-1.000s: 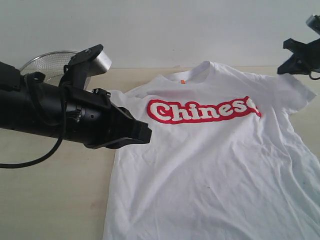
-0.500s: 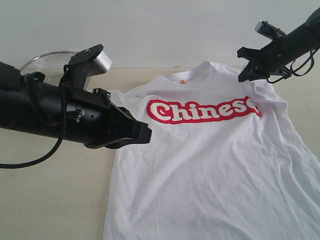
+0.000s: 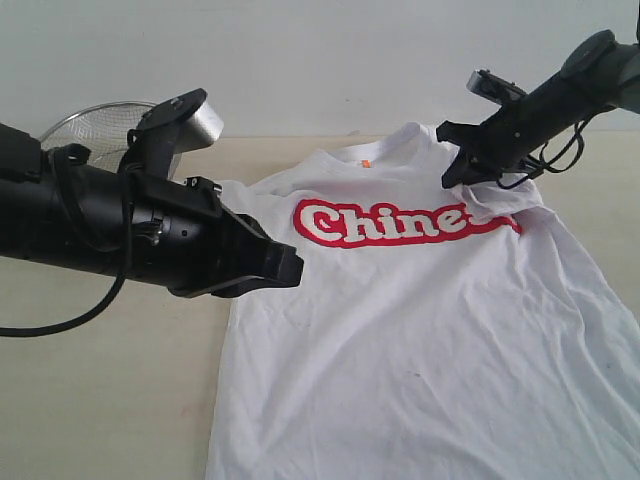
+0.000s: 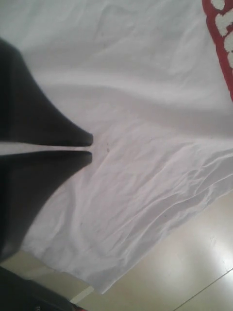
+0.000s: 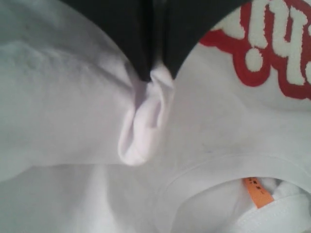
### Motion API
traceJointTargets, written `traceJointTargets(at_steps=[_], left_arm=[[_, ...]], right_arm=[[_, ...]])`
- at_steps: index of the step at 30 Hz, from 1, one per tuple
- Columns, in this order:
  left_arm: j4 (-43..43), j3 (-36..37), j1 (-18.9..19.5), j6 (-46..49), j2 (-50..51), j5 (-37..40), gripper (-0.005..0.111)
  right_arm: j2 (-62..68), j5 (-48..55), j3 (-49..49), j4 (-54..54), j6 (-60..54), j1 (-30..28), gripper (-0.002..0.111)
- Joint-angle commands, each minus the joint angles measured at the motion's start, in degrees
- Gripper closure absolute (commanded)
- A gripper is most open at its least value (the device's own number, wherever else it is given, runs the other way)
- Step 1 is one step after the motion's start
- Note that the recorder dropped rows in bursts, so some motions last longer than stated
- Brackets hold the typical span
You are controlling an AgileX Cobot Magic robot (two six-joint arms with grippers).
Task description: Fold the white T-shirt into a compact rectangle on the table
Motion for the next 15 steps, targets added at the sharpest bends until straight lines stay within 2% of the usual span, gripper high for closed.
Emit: traceJointTargets(at_steps=[1, 5, 6, 11, 15], left_arm=[[-0.56, -0.17, 0.09, 0.38, -0.52, -0.14, 0.102], [-0.56, -0.17, 0.09, 0.49, -0.52, -0.15, 0.102], [-0.56, -0.17, 0.09, 0.61, -0.52, -0.15, 0.102], [-0.56, -0.17, 0.09, 0.75, -0.52, -0.15, 0.102], [-0.56, -0.17, 0.09, 0.75, -0.52, -0.15, 0.102]], right_arm=[[-0.36, -0.16, -0.01, -0.7, 0.09, -0.09, 0.088], [-0.36, 0.21, -0.01, -0.7, 0.56, -0.09, 0.036], [-0.36, 0.21, -0.01, -0.7, 0.82, -0.09, 0.033], [-1.11, 0.06, -0.01, -0.14, 0.96, -0.09, 0.049], [-3.06, 0.06, -0.01, 0.41, 0.74, -0.09, 0.046]])
